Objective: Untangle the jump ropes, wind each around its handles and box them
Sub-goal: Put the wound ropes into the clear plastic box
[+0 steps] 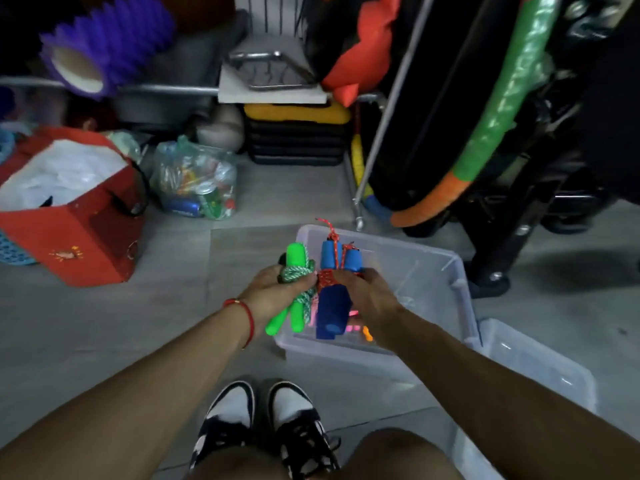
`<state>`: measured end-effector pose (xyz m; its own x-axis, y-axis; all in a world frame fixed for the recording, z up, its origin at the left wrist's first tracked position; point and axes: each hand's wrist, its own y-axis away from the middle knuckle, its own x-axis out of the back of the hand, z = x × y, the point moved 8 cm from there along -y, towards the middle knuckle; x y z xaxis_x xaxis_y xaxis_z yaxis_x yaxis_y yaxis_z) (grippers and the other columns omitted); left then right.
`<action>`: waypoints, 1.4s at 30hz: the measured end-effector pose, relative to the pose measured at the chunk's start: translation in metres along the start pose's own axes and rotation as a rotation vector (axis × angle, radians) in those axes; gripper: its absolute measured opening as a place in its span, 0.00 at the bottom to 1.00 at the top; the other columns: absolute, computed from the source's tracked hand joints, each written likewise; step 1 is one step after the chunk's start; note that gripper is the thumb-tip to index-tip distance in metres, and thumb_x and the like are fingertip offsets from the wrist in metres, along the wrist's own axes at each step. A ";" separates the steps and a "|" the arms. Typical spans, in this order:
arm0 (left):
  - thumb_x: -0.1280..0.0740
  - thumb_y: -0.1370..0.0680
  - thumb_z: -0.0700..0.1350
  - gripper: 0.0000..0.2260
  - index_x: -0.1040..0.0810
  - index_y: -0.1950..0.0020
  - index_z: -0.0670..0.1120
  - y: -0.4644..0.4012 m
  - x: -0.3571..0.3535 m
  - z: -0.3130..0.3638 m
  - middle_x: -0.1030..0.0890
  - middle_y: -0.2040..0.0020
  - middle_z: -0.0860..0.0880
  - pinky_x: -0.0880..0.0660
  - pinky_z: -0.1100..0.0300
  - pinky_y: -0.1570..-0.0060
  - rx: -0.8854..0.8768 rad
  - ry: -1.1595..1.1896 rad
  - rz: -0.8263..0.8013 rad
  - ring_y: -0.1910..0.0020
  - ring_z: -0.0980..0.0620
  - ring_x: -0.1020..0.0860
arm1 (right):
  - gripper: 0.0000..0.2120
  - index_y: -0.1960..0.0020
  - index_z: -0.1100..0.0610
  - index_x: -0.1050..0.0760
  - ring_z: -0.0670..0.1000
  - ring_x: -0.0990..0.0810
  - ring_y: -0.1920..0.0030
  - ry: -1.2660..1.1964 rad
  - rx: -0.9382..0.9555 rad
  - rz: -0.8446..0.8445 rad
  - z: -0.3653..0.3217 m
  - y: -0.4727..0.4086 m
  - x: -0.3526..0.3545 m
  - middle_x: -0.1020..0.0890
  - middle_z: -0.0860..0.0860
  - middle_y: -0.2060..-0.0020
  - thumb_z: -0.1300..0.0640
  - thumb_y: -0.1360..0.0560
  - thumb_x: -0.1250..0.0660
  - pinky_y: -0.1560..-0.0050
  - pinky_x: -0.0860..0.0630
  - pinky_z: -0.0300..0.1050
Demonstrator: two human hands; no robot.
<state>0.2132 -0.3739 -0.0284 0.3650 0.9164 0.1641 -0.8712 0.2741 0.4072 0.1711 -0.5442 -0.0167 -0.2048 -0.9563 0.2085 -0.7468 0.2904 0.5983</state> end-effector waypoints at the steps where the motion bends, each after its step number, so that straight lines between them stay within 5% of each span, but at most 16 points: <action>1: 0.28 0.24 0.57 0.15 0.18 0.53 0.45 -0.006 -0.015 0.006 0.16 0.62 0.42 0.28 0.63 0.71 0.000 -0.048 -0.023 0.71 0.50 0.23 | 0.15 0.38 0.60 0.29 0.57 0.17 0.52 -0.014 -0.010 0.023 0.005 0.001 0.020 0.18 0.58 0.48 0.54 0.21 0.31 0.57 0.17 0.55; 5: 0.33 0.39 0.71 0.32 0.19 0.52 0.45 -0.044 -0.061 0.021 0.15 0.60 0.42 0.22 0.53 0.61 0.002 -0.222 -0.060 0.67 0.44 0.20 | 0.06 0.52 0.56 0.24 0.56 0.17 0.56 0.102 -0.046 0.195 0.025 -0.020 0.101 0.17 0.56 0.56 0.56 0.25 0.28 0.58 0.18 0.53; 8: 0.31 0.37 0.69 0.30 0.18 0.50 0.45 -0.086 -0.098 0.013 0.15 0.55 0.43 0.20 0.50 0.52 0.018 -0.352 -0.086 0.56 0.42 0.17 | 0.09 0.58 0.55 0.25 0.59 0.17 0.53 0.178 -0.119 0.289 0.051 -0.056 0.148 0.17 0.58 0.56 0.57 0.28 0.25 0.47 0.18 0.60; 12: 0.31 0.27 0.62 0.20 0.17 0.48 0.46 -0.132 -0.160 -0.027 0.16 0.54 0.46 0.22 0.58 0.55 0.130 -0.450 -0.110 0.53 0.47 0.17 | 0.15 0.51 0.58 0.26 0.59 0.17 0.51 0.323 -0.204 0.313 0.091 -0.112 0.167 0.18 0.57 0.53 0.55 0.30 0.23 0.46 0.18 0.57; 17: 0.31 0.27 0.64 0.27 0.23 0.39 0.45 -0.177 -0.222 -0.082 0.25 0.40 0.47 0.26 0.49 0.39 0.136 -0.690 -0.027 0.38 0.42 0.27 | 0.19 0.41 0.61 0.24 0.59 0.17 0.47 0.393 -0.285 0.351 0.139 -0.177 0.168 0.18 0.57 0.51 0.57 0.29 0.26 0.44 0.19 0.53; 22: 0.29 0.28 0.64 0.27 0.25 0.35 0.50 -0.192 -0.249 -0.095 0.27 0.41 0.44 0.33 0.51 0.42 0.028 -0.726 0.037 0.36 0.42 0.32 | 0.20 0.34 0.63 0.28 0.63 0.21 0.39 0.510 -0.272 0.380 0.153 -0.209 0.160 0.21 0.61 0.41 0.57 0.23 0.32 0.40 0.25 0.52; 26: 0.28 0.25 0.54 0.33 0.34 0.25 0.42 -0.195 -0.267 -0.111 0.28 0.35 0.37 0.38 0.49 0.35 -0.115 -0.645 -0.048 0.34 0.36 0.33 | 0.18 0.30 0.62 0.34 0.66 0.26 0.37 0.642 -0.186 0.391 0.158 -0.205 0.148 0.28 0.64 0.35 0.60 0.19 0.42 0.37 0.28 0.56; 30: 0.29 0.25 0.44 0.20 0.27 0.34 0.48 -0.192 -0.263 -0.100 0.24 0.42 0.43 0.30 0.49 0.41 -0.303 -0.582 -0.013 0.44 0.42 0.27 | 0.25 0.24 0.56 0.40 0.65 0.28 0.37 0.680 -0.065 0.387 0.159 -0.201 0.135 0.36 0.61 0.34 0.59 0.20 0.40 0.35 0.26 0.57; 35: 0.34 0.26 0.49 0.05 0.21 0.53 0.52 -0.202 -0.261 -0.099 0.22 0.58 0.50 0.25 0.47 0.50 -0.288 -0.579 -0.036 0.55 0.44 0.23 | 0.27 0.22 0.56 0.40 0.63 0.29 0.31 0.597 -0.100 0.176 0.160 -0.212 0.128 0.45 0.60 0.24 0.59 0.20 0.39 0.27 0.33 0.51; 38: 0.34 0.23 0.46 0.06 0.18 0.51 0.49 -0.198 -0.262 -0.084 0.26 0.60 0.49 0.25 0.50 0.52 -0.260 -0.668 -0.129 0.54 0.40 0.24 | 0.28 0.22 0.59 0.40 0.63 0.33 0.27 0.595 -0.093 0.141 0.155 -0.208 0.131 0.42 0.61 0.23 0.57 0.20 0.38 0.27 0.37 0.46; 42: 0.35 0.23 0.42 0.14 0.24 0.37 0.45 -0.176 -0.256 -0.067 0.20 0.44 0.41 0.27 0.51 0.41 -0.146 -0.861 -0.300 0.41 0.39 0.24 | 0.23 0.31 0.63 0.27 0.62 0.29 0.29 0.649 0.058 0.112 0.136 -0.182 0.118 0.23 0.62 0.33 0.54 0.22 0.44 0.25 0.39 0.52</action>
<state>0.2514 -0.6372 -0.2028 0.6493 0.2836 0.7056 -0.7120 0.5527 0.4331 0.1969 -0.7148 -0.2061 0.1261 -0.7008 0.7021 -0.7799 0.3674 0.5068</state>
